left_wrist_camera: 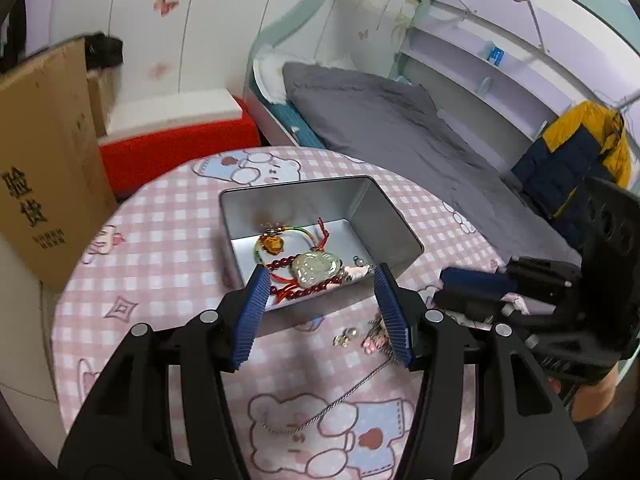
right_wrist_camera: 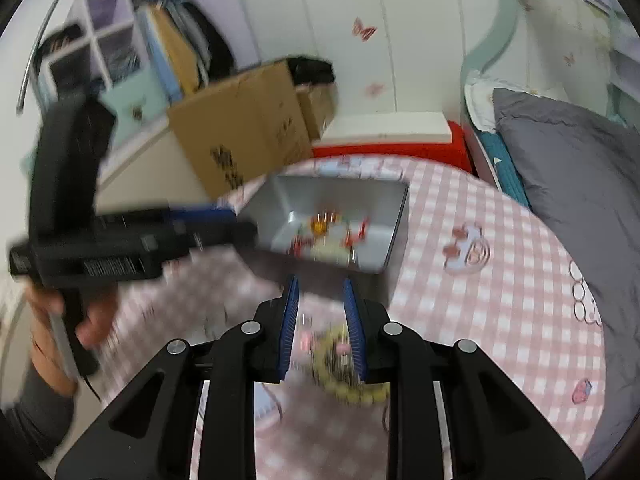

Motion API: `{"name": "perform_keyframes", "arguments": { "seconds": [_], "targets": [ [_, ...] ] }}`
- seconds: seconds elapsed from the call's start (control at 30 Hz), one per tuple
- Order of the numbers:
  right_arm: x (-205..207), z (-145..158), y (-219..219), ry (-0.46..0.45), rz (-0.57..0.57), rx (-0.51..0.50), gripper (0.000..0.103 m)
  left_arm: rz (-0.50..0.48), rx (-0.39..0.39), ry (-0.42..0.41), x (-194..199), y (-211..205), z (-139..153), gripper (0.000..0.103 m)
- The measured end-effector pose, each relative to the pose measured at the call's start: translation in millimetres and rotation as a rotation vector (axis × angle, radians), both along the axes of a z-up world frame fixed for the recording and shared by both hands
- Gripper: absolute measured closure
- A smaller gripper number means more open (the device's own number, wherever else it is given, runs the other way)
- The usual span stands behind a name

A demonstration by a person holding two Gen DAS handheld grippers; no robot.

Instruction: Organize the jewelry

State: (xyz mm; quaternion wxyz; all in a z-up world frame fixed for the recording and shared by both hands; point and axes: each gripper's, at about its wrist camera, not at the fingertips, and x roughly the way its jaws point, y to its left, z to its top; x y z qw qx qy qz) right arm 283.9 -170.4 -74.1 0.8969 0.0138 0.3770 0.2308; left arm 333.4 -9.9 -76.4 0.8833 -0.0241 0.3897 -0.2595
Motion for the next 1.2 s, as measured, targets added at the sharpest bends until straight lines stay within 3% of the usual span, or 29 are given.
{"name": "perform_keyframes", "arguments": {
  "seconds": [0.17, 0.37, 0.53, 0.9, 1.03, 1.1, 1.2],
  "targets": [
    [-3.9, -30.8, 16.4, 0.036, 0.018, -0.099, 0.081, 0.008, 0.047, -0.077, -26.9, 0.8, 0.7, 0.049],
    [-7.9, -55.6, 25.2, 0.054, 0.015, -0.214, 0.082, -0.041, 0.137, -0.07, -42.7, -12.0, -19.7, 0.049],
    [-26.1, -61.6, 7.7, 0.075, 0.01, -0.236, 0.083, -0.083, 0.188, -0.019, -40.7, -31.0, -44.2, 0.049],
    [-51.1, -63.2, -31.8, 0.096, -0.021, -0.187, 0.084, -0.066, 0.26, -0.03, -26.5, -54.9, -66.7, 0.05],
    [-51.9, -57.7, -38.0, 0.081, -0.042, -0.153, 0.084, -0.099, 0.204, -0.01, -22.3, -54.5, -66.5, 0.085],
    [-52.7, -50.9, -40.5, 0.064, -0.051, -0.13, 0.084, -0.117, 0.173, 0.01, -20.1, -53.0, -67.0, 0.093],
    [-57.5, -39.6, -42.4, 0.03, -0.063, -0.108, 0.084, -0.108, 0.149, 0.043, -16.9, -46.3, -69.4, 0.095]
  ]
}}
